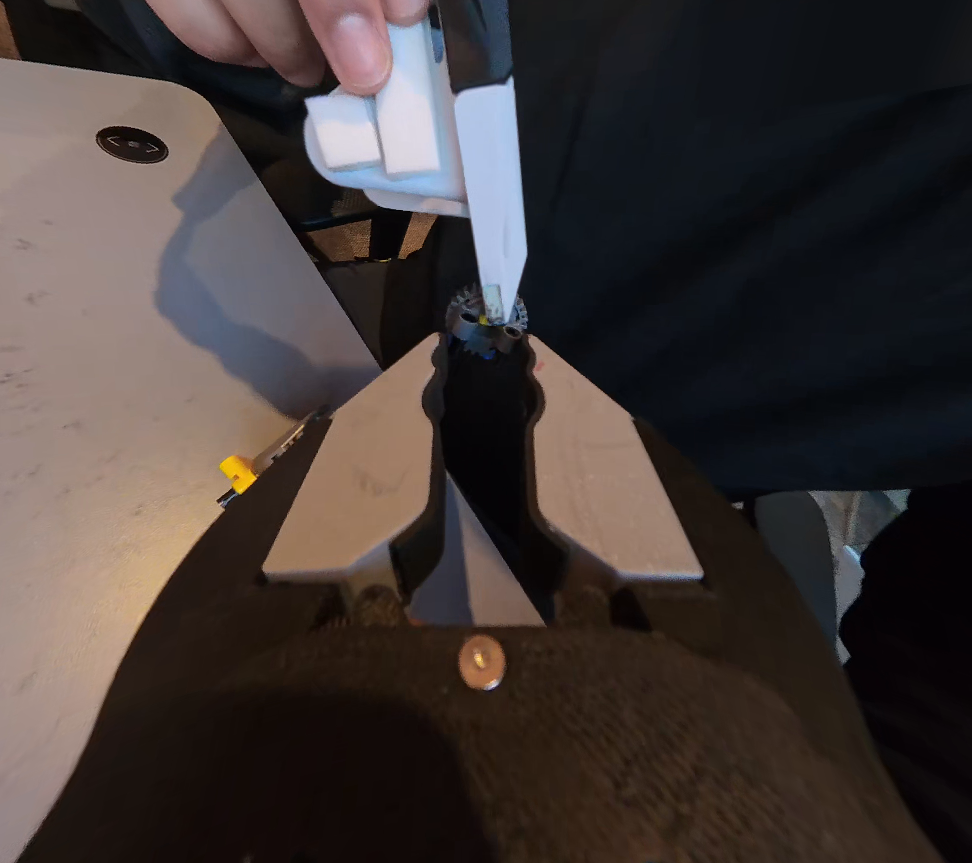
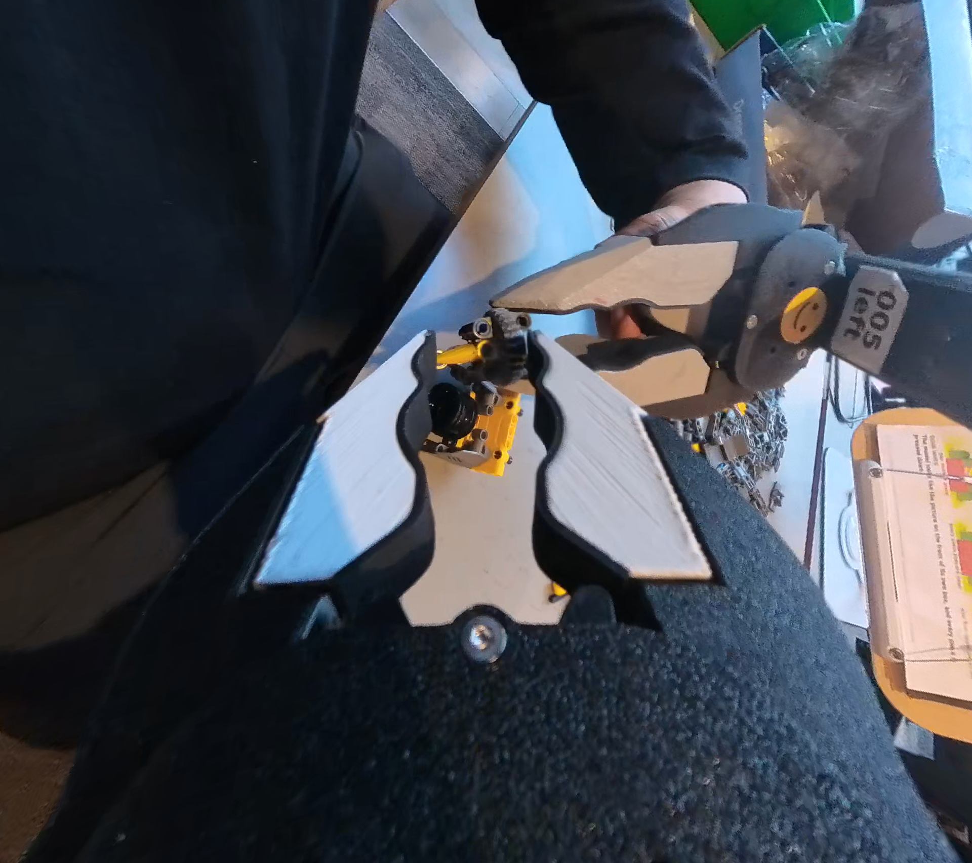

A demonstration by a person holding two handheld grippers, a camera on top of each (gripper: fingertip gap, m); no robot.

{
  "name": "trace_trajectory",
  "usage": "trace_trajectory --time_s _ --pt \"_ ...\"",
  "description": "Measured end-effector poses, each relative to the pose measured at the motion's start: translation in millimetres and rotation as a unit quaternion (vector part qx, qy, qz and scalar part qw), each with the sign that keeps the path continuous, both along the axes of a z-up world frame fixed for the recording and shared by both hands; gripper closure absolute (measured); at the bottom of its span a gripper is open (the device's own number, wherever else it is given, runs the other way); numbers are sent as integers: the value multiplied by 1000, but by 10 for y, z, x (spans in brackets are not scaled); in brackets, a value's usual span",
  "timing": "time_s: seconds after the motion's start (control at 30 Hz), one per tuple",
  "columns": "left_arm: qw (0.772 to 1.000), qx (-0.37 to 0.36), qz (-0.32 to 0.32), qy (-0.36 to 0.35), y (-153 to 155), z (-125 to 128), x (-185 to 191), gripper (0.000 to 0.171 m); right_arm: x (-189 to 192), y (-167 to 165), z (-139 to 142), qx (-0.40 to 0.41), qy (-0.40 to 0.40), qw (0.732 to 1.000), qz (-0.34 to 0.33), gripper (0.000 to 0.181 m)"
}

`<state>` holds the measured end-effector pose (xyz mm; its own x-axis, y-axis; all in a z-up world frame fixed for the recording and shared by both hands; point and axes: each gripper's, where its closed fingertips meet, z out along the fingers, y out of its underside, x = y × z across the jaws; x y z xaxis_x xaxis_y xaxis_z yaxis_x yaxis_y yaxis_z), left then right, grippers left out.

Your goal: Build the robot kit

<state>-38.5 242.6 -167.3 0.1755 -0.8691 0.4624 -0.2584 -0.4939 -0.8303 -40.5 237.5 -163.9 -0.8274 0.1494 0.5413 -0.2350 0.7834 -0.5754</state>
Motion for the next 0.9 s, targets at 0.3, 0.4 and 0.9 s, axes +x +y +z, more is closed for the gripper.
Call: trace_trajectory --time_s 0.3,0.4,0.9 --pt "1000 -12 -18 3 5 -52 22 147 29 9 -68 28 -7 1000 0 147" --pt "999 -19 -31 0 -21 -69 34 147 45 7 -58 25 -14 1000 4 147" --pt "998 -34 -52 -7 -52 -73 39 148 69 -35 -132 26 -67 997 16 140"
